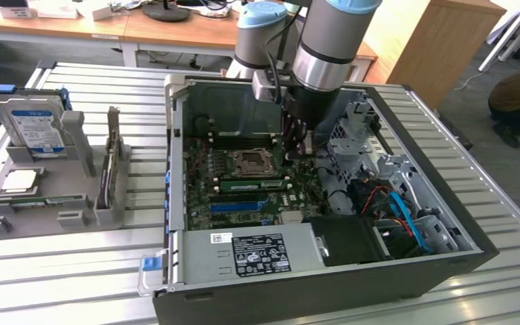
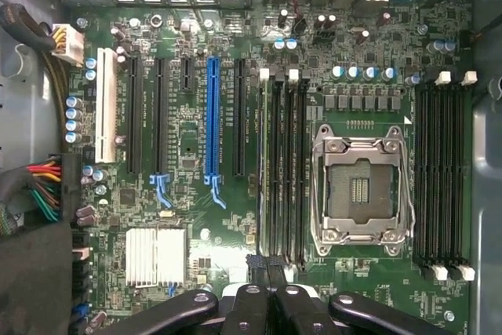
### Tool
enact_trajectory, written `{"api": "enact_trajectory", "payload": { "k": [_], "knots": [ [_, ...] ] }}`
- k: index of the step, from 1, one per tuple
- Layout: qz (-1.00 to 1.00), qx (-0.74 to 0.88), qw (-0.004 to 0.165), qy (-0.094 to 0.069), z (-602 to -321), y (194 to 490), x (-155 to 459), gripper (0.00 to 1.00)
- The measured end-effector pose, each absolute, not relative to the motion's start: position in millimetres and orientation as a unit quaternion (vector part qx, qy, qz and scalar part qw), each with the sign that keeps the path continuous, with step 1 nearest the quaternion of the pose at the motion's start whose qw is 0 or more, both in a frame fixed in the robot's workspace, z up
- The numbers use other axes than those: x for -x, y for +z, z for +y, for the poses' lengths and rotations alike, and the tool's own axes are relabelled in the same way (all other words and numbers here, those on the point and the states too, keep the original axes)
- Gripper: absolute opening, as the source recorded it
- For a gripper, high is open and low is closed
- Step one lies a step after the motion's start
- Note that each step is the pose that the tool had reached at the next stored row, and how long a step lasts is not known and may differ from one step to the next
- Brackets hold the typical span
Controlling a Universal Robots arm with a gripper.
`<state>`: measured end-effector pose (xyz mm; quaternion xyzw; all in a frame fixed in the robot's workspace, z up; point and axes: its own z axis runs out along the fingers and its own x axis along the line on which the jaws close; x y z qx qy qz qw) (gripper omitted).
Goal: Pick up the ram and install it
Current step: 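Press down the ram until it locks into place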
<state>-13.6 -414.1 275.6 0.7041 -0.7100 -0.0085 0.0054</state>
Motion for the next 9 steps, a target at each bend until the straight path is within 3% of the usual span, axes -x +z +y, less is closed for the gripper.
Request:
{"api": "enact_trajectory", "payload": {
  "k": [9],
  "knots": [
    [-0.710, -0.704, 0.005, -0.009, -414.1, 269.7, 13.6, 0.11]
  ]
}}
